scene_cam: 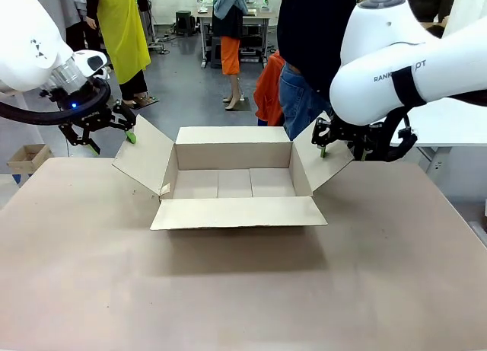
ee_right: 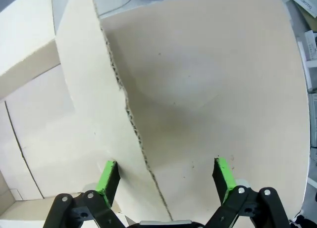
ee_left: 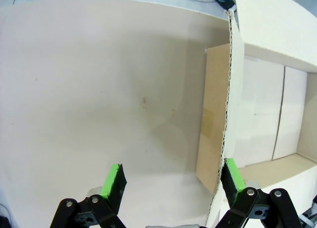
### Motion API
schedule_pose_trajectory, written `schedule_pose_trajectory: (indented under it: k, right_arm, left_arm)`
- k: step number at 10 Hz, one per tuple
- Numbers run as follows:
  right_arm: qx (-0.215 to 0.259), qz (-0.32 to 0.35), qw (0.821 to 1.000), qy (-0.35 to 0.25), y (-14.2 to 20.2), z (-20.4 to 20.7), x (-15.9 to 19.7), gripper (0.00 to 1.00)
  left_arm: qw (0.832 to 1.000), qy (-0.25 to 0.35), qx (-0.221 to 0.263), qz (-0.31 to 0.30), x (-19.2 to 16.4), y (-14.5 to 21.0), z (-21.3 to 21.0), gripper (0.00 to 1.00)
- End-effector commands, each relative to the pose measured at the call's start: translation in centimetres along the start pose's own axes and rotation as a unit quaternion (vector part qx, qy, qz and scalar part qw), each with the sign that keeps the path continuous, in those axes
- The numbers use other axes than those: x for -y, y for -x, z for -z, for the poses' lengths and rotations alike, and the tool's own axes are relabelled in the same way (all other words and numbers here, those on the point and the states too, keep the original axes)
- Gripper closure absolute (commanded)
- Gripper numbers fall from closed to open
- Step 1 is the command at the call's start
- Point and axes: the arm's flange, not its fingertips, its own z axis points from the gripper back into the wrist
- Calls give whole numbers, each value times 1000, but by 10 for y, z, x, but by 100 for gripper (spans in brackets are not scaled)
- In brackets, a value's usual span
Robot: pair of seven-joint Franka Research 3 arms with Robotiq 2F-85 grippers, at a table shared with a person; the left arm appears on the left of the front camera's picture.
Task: Pack the gift set into the box.
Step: Place both hands on the side flaps of the Package Box and spread them outward, then lift both hands away from the flaps of the Package Box.
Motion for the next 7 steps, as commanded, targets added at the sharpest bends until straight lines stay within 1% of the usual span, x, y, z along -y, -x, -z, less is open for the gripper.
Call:
schedule_pose_trajectory:
  k: [1,7]
  right_arm:
    - [9,5,1000,20,-2,-9,-3,0]
    - [9,5,1000,20,-2,-9,-3,0]
  left_arm:
    - [1000,-6,4,-6,0,0,-2,0]
    - [1000,-6,4,-6,0,0,-2,0]
